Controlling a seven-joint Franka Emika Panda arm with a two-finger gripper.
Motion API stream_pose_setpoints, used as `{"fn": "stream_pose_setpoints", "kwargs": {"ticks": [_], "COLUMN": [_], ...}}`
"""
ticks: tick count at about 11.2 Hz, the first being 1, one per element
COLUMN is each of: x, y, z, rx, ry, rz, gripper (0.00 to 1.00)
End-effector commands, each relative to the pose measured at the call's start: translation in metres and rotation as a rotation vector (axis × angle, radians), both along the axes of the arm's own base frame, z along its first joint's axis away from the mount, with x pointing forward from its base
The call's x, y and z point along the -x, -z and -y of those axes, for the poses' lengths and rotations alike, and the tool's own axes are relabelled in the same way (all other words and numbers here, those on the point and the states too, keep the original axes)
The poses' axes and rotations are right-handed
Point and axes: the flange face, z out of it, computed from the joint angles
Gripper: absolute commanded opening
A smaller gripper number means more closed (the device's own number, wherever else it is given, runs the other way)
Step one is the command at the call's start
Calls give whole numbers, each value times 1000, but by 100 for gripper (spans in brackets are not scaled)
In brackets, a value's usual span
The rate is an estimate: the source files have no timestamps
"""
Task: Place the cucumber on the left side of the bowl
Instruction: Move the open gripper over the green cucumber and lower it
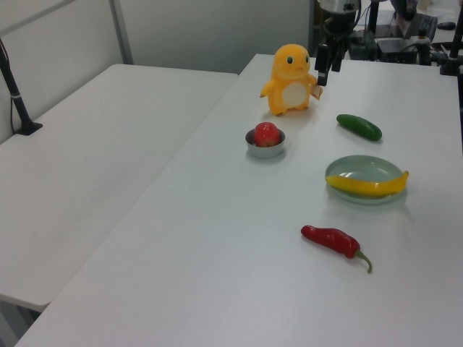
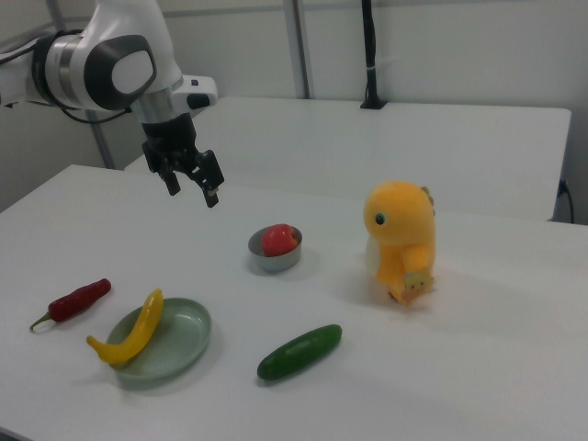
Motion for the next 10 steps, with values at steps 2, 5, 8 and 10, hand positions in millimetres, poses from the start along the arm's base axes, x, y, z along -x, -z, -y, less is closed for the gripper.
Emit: {"fn": "stream_pose_setpoints", "kwargs": {"ticks": [2,5,8,10], "x": [10,10,15,16], "y": [-10,-9,-8,-8], "z": [-1,-1,0,-3], "rx": [-62,-62,-62,-62], "ry": [-61,-61,-96,-102], "rz": [-10,-12,-23,-23], "gripper": [100,100,100,100]}}
